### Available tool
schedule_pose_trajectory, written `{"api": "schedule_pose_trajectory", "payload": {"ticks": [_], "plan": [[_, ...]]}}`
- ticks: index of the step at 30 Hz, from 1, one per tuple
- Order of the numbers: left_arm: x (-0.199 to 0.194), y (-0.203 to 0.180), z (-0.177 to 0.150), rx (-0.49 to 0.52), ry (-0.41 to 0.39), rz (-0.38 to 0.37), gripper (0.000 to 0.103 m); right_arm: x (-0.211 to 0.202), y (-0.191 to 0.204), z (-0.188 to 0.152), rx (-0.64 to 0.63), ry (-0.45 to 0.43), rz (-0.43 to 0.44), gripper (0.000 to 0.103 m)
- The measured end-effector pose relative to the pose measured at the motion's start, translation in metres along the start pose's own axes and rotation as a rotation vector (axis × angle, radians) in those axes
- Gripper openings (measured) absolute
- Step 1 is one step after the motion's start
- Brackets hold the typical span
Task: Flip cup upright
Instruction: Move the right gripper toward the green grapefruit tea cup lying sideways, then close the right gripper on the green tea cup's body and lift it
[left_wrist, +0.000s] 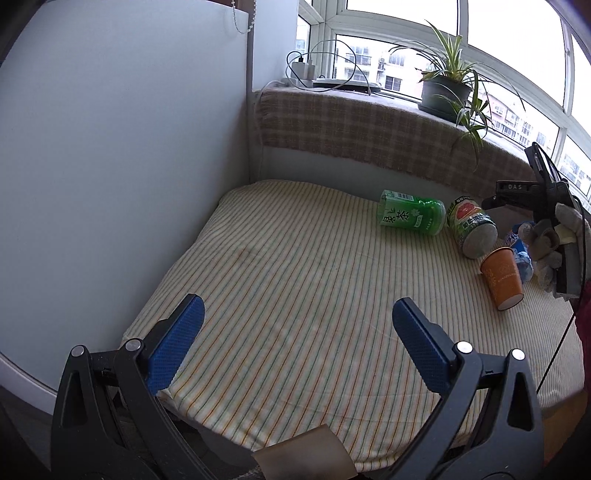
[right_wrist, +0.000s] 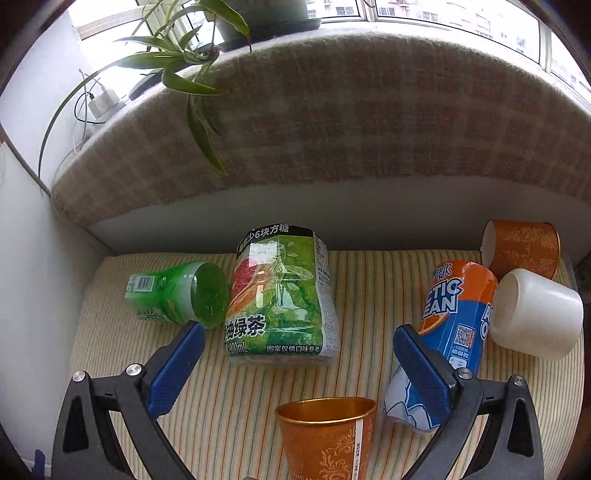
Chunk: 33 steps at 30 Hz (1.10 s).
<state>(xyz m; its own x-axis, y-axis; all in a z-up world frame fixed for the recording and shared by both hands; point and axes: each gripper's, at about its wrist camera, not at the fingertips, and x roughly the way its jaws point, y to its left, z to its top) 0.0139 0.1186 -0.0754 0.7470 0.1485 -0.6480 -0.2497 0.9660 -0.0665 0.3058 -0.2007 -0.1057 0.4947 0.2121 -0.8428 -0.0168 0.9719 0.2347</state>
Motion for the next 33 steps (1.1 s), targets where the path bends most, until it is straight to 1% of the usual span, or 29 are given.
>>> {"api": "schedule_pose_trajectory", "payload": {"ticks": [4, 11, 15, 17, 21, 24, 29, 31, 33], "plan": [[0.004, 0.010, -0.005, -0.018, 0.022, 0.018, 0.103, 0.018, -0.001, 0.013, 0.039, 0.056, 0.049, 0.103], [0.007, 0.018, -0.008, -0.041, 0.046, 0.028, 0.103, 0.050, 0.000, 0.030, 0.090, 0.149, 0.071, 0.102], [0.007, 0.018, -0.007, -0.046, 0.045, 0.030, 0.103, 0.062, 0.002, 0.034, 0.092, 0.168, 0.052, 0.100], [0.007, 0.017, -0.007, -0.046, 0.044, 0.034, 0.103, 0.068, 0.001, 0.036, 0.101, 0.180, 0.055, 0.099], [0.007, 0.018, -0.006, -0.049, 0.042, 0.039, 0.103, 0.077, 0.001, 0.035, 0.119, 0.215, 0.085, 0.091], [0.007, 0.019, -0.005, -0.052, 0.040, 0.043, 0.103, 0.080, 0.003, 0.032, 0.130, 0.226, 0.111, 0.087], [0.005, 0.019, -0.004, -0.047, 0.032, 0.047, 0.103, 0.081, 0.009, 0.030, 0.127, 0.215, 0.113, 0.086], [0.003, 0.020, -0.004, -0.044, 0.026, 0.049, 0.103, 0.075, 0.006, 0.029, 0.136, 0.203, 0.125, 0.086], [0.002, 0.020, -0.004, -0.044, 0.023, 0.051, 0.103, 0.061, -0.004, 0.026, 0.150, 0.184, 0.150, 0.085]]}}
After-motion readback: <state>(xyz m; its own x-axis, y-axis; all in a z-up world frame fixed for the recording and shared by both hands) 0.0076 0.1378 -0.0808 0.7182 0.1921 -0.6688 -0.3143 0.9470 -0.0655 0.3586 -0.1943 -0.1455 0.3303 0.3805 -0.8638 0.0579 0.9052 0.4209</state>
